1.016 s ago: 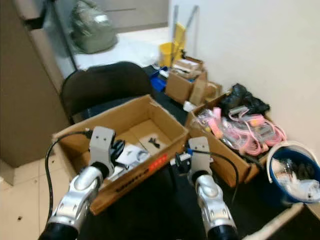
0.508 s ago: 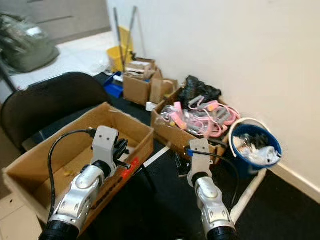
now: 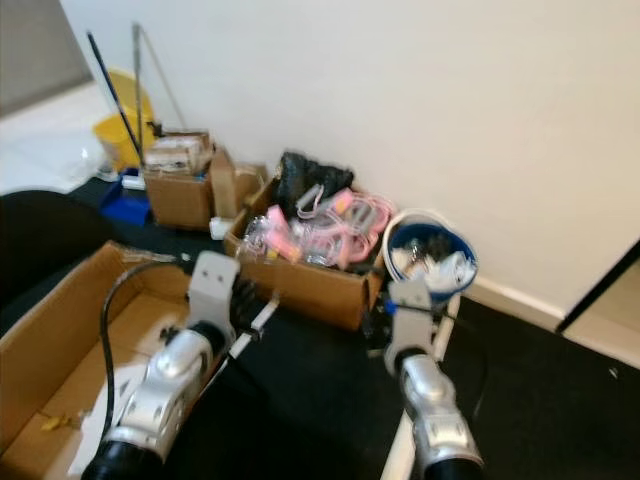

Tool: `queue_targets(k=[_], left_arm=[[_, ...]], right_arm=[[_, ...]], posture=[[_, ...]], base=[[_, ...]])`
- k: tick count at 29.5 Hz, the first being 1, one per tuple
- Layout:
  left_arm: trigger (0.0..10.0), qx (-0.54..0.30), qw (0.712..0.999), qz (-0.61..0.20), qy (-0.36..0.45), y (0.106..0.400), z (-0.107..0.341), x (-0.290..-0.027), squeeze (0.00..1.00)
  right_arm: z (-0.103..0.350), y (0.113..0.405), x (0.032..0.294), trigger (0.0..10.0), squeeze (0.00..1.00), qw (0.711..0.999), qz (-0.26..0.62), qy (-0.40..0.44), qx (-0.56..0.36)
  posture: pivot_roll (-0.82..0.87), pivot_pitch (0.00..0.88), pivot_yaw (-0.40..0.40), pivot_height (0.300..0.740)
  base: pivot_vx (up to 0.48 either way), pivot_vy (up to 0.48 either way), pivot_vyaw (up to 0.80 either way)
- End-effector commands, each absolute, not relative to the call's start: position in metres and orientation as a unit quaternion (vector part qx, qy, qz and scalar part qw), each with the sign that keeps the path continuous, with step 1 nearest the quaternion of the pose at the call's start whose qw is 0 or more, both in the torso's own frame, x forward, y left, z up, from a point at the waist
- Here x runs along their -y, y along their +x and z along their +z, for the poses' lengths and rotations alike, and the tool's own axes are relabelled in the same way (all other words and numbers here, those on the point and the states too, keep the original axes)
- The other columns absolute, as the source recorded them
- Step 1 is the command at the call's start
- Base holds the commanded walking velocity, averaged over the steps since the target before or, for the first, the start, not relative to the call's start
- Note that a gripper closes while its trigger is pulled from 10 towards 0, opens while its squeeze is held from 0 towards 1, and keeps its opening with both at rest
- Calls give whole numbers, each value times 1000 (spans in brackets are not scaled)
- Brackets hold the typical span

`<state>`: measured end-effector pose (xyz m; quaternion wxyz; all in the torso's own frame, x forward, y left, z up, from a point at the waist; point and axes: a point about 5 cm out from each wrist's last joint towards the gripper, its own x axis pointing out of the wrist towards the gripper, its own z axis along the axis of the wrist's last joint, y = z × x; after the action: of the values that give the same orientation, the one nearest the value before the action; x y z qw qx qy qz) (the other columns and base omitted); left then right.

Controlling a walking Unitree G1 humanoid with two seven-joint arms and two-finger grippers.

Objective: Picking trash to rubbish bin

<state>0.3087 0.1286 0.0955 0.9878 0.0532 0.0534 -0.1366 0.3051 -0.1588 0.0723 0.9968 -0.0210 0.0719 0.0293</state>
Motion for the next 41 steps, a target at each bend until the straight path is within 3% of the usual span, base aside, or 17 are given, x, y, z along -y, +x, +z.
queue_targets(k=[1, 41], left_arm=[[10000, -60, 988, -128, 56, 307, 91, -133, 0], [10000, -46, 983, -165, 71, 305, 91, -122, 0]], right_arm=[[64, 300, 154, 10000, 0, 996, 31, -12, -88], [63, 296, 162, 10000, 0, 996, 11, -17, -90]], posture=[[-22, 75, 12, 740], [-37, 49, 23, 740]], base=[[0, 0, -800], [0, 0, -800]])
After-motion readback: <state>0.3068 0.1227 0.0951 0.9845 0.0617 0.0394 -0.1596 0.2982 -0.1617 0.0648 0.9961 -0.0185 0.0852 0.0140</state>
